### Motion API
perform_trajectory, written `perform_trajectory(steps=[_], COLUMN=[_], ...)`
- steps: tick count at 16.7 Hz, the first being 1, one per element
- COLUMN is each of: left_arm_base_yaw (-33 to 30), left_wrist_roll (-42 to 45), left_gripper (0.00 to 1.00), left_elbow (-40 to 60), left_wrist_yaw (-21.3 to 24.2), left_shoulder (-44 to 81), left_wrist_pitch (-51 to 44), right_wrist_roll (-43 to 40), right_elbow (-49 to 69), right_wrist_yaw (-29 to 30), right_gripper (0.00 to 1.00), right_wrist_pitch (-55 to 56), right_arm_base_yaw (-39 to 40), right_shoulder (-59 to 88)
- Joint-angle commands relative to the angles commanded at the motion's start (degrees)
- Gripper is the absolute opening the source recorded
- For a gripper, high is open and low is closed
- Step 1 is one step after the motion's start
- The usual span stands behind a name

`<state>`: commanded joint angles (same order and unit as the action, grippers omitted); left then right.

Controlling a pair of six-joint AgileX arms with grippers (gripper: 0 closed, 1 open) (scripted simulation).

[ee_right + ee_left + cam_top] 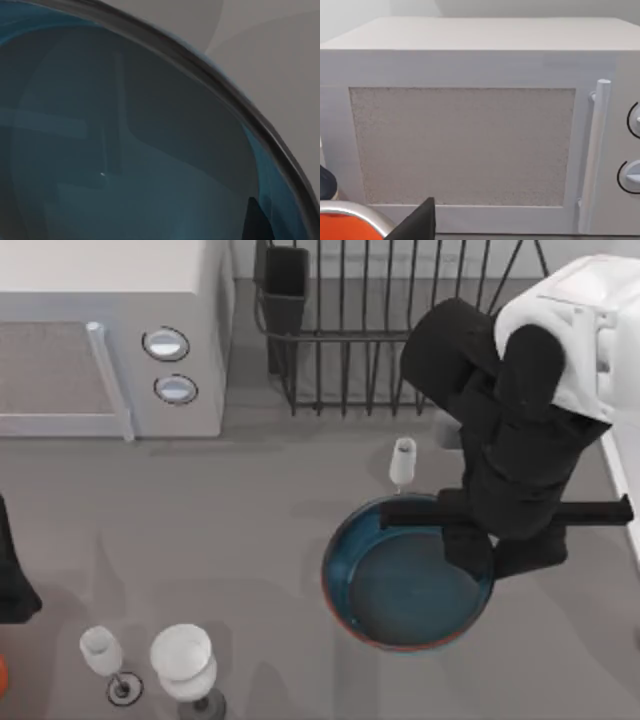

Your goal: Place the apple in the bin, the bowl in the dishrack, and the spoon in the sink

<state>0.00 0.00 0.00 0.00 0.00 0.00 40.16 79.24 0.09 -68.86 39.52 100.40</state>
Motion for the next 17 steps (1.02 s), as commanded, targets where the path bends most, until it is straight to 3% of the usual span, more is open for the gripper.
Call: perform_trajectory(steps=[3,6,17], left_arm_base_yaw=[0.0,0.0,0.0], left_wrist_roll=[0.0,0.0,0.0], left_gripper=[1.00,1.00,1.00], left_elbow=[0.0,0.0,0.0], left_wrist_yaw=[0.0,0.0,0.0], left_shoulder=[0.0,0.0,0.0], left_wrist_pitch=[0.0,0.0,0.0], right_wrist_roll=[-2.2,-6.7,-29.2], right_elbow=[0.5,1.2,3.2], right_wrist_yaw=[3.4,10.6,47.6], right_gripper=[0.00,0.00,0.00], right_wrist_pitch=[3.4,10.7,53.8], right_arm_base_yaw=[1.3,3.9,15.7], right_shoulder=[-0.7,-2.4,-12.8])
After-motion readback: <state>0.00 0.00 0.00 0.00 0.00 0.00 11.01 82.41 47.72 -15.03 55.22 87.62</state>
